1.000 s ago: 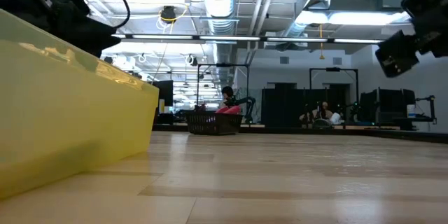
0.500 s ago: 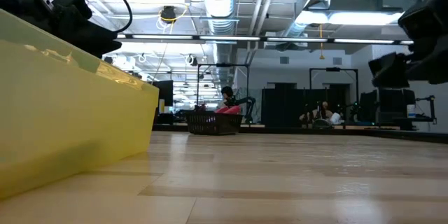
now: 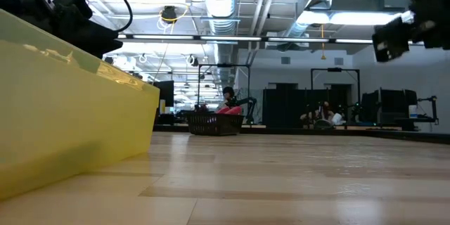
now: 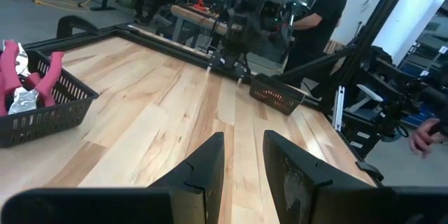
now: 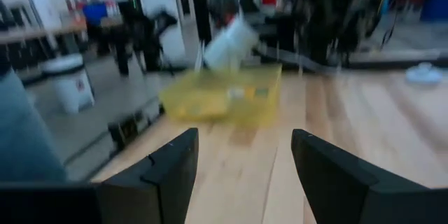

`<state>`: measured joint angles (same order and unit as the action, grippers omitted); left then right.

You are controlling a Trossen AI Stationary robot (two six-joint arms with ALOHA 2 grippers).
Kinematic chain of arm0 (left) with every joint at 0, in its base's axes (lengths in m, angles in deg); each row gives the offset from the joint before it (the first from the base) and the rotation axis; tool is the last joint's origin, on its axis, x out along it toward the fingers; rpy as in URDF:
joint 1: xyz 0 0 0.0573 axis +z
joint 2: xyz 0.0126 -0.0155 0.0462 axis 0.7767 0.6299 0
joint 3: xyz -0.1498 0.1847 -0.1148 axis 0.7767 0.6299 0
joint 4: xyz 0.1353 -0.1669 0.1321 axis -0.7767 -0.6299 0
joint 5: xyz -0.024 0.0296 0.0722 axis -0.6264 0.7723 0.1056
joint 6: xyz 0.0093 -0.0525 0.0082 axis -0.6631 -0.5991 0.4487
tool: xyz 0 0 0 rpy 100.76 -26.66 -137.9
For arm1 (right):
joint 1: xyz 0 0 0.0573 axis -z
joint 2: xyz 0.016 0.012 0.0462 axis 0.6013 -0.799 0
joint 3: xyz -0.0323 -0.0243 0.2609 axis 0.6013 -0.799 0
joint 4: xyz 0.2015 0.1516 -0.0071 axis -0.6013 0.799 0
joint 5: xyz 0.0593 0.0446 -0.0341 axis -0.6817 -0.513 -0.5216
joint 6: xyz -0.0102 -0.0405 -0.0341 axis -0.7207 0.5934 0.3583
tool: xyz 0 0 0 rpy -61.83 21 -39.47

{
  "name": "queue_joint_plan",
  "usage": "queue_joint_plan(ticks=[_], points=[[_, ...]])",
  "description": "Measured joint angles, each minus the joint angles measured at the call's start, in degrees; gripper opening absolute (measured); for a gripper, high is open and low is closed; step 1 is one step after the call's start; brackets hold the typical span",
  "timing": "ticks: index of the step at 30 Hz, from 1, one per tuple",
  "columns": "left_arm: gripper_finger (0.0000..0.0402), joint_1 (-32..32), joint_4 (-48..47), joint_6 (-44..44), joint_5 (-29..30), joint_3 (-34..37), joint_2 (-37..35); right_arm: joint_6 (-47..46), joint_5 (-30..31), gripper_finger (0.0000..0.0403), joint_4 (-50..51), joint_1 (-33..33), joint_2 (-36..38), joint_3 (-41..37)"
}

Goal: Pick & Place School Supplies
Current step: Return to Home Position

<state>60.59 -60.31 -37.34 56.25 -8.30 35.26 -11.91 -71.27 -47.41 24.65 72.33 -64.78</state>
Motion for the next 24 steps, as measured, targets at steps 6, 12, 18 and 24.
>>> queue_joint_plan(ticks=[6,12,18,24], points=[[0.0095,0.0,0.43,0.02,-0.01,0.0,0.05,-0.12,-0.04,0.0221,-0.82,1.38,8.52,0.12],[0.0095,0.0,0.77,0.02,-0.01,0.0,0.34,1.2,-2.95,0.0221,5.35,1.79,7.47,0.7],[0.0095,0.0,1.27,0.01,0.02,0.0,1.37,4.83,-3.04,0.0221,23.49,1.46,7.54,5.26],[0.0095,0.0,1.26,0.0,0.01,0.0,2.06,5.93,-3.0,0.0221,17.35,1.46,8.54,5.34]])
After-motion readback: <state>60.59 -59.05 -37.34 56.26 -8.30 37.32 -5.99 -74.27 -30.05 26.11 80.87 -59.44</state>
